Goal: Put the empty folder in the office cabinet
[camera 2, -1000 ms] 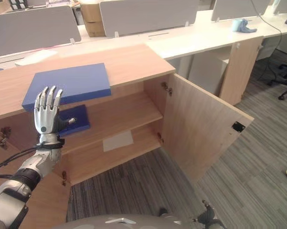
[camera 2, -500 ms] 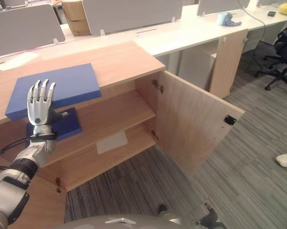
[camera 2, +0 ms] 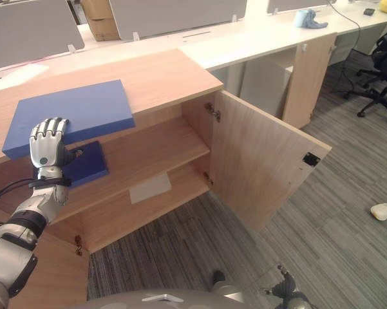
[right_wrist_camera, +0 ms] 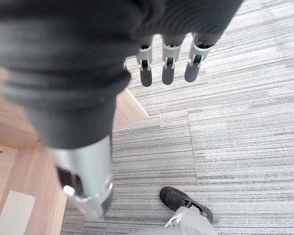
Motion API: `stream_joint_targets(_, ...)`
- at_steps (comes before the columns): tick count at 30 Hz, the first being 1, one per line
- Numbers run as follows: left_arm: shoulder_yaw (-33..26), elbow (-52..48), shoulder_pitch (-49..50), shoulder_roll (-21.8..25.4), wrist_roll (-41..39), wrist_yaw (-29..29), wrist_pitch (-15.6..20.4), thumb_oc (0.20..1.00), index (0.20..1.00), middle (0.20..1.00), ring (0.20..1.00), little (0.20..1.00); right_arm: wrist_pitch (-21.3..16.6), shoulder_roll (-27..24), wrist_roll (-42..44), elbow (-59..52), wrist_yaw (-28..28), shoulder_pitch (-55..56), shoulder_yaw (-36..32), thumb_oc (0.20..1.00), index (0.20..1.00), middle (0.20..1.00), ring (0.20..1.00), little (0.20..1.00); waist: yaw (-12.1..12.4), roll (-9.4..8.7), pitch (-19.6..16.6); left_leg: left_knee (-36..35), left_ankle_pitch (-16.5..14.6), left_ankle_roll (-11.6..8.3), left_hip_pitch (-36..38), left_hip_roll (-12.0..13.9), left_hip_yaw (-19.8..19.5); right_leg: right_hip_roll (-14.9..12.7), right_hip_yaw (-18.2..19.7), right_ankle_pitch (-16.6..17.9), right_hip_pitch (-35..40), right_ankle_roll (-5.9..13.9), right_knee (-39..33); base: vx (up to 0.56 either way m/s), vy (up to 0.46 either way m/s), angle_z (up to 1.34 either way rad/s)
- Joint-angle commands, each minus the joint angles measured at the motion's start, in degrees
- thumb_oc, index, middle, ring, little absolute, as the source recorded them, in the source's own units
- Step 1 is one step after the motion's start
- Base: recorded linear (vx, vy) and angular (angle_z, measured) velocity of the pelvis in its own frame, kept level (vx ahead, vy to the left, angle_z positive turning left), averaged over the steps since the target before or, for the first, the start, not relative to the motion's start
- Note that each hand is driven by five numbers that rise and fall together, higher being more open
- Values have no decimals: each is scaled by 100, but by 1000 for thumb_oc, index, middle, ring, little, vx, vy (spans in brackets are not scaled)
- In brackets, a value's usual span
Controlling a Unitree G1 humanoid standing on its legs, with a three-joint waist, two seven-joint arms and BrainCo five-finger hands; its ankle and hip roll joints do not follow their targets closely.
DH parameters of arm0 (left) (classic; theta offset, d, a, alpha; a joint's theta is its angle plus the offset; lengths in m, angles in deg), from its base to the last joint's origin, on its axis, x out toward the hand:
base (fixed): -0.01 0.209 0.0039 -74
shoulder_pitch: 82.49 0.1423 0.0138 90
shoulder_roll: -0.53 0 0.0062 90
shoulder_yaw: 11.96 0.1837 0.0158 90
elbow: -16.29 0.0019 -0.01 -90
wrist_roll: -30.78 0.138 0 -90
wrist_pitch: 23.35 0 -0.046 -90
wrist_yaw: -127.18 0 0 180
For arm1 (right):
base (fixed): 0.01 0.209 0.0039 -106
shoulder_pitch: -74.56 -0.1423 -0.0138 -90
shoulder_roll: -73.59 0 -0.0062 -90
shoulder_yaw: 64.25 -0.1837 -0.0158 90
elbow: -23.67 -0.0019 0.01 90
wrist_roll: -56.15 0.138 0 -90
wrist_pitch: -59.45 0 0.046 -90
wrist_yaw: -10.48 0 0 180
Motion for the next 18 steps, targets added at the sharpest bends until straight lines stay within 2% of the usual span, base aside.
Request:
stream_joint_targets(1,60,345,-818,227,-206,82,109,200,200,200,200,200,-214,-358,105,174,16,-359,-54,1000,1000,1000,1000,1000,-105,258,88,79,-810,199,92,19,-367,-95,104,-633,207,361,12,0,0,0)
stream_joint_targets(9,70,133,-780,198,-249,-226,421,200,200,200,200,200,-314,-349,50,125,81,-330,-82,1000,1000,1000,1000,1000,-73,287,72,62,-809,183,109,15,-395,-104,36,-649,233,364,12,-9,-2,0)
stream_joint_targets(12,70,133,-780,198,-249,-226,421,200,200,200,200,200,-314,-349,50,125,81,-330,-82,1000,1000,1000,1000,1000,-73,287,72,62,-809,183,109,15,-395,-104,36,-649,233,364,12,-14,-5,1)
stream_joint_targets(13,18,-59,-713,192,-210,-380,637,200,200,200,200,200,-355,-346,74,55,114,-316,-83,1000,1000,1000,1000,1000,-32,292,62,59,-811,180,111,14,-425,-122,-21,-661,250,363,12,-42,-16,2)
stream_joint_targets(15,18,-59,-713,192,-210,-380,637,200,200,200,200,200,-355,-346,74,55,114,-316,-83,1000,1000,1000,1000,1000,-32,292,62,59,-811,180,111,14,-425,-122,-21,-661,250,363,12,-71,-28,3)
stream_joint_targets(16,-128,-868,-433,219,-449,-687,848,200,200,200,200,200,-485,-326,267,-249,81,-272,-103,1000,1000,1000,1000,1000,71,286,71,42,-820,169,104,7,-521,-160,-156,-680,280,361,12,-99,-40,3)
stream_joint_targets(18,-128,-868,-433,219,-449,-687,848,200,200,200,200,200,-485,-326,267,-249,81,-272,-103,1000,1000,1000,1000,1000,71,286,71,42,-820,169,104,7,-521,-160,-156,-680,280,361,12,-50,-20,2)
